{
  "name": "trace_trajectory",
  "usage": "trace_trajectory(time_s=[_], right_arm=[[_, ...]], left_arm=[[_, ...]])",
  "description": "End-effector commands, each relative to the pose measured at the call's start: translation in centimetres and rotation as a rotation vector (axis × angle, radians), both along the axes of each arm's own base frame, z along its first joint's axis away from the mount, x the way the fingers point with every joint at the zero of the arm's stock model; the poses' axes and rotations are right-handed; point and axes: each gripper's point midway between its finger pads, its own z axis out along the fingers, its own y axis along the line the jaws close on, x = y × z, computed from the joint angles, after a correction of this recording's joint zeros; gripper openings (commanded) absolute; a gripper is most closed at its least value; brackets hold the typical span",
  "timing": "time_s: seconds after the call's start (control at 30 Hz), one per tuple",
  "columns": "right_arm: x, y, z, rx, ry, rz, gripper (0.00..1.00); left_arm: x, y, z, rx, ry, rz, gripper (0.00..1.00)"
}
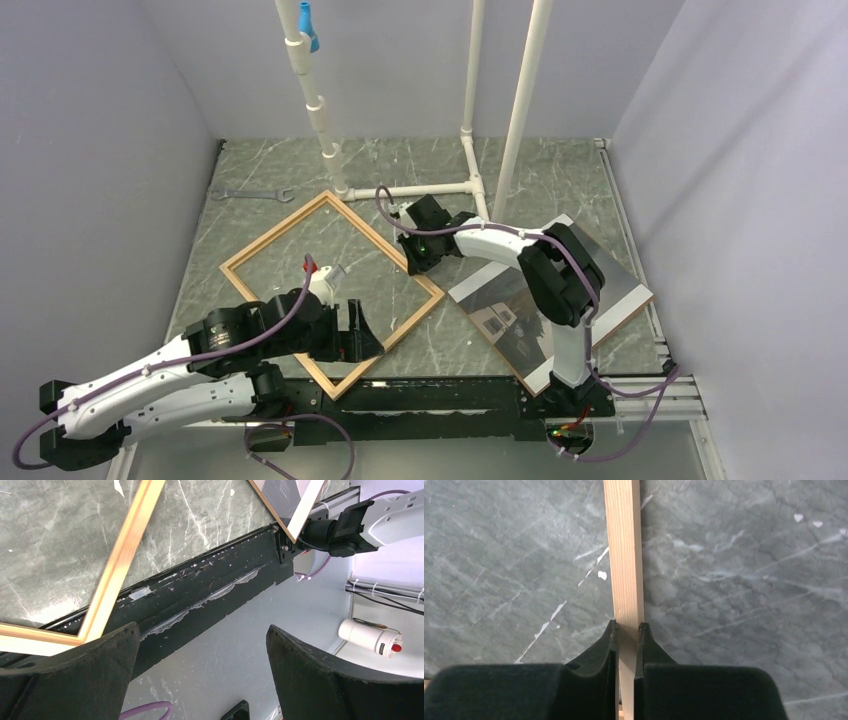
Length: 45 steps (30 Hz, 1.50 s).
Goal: Put the photo into the frame
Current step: Adjust the photo frame at the center of the board.
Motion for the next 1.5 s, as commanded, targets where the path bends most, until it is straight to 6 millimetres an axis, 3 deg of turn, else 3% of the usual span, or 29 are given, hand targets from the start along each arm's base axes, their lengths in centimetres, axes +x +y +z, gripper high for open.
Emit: trace_trajectory(time_s=[0.0,0.23,0.43,0.63,0.9,1.27,1.47], right_arm=[[-1.1,-0.8,3.2,0.054,0.025,-0.096,0.0],[-4.3,-2.2,4.6,0.104,0.096,-0.156,0.0],[-6.6,-5.5,3.4,0.091,0.13,-0.348,0.0],[-6.9,-9.3,3.1,0.094,0.068,-0.624,0.0],[-6.9,-11.9,4.1,0.165,0.006,-0.845,0.0],[-5.4,-8.9,5.2,0.152,-0.047,-0.922,0.0],[-6.1,-4.6,5.2,0.115,-0.079,-0.83,0.0]], left_arm=[[0.6,0.2,0.3,0.001,-0.003,0.047,0.99],[1.2,1.5,-0.2,0.058,-0.009,0.102,0.99],[1.5,1.8,-0.4,0.08,-0.014,0.126,0.99],[1.7,1.6,-0.9,0.102,-0.006,0.131,1.0],[1.9,1.2,-1.4,0.133,0.003,0.13,0.99],[2.0,0.7,-1.7,0.148,0.014,0.121,0.99],[1.8,1.0,-2.2,0.149,0.026,0.13,0.99]])
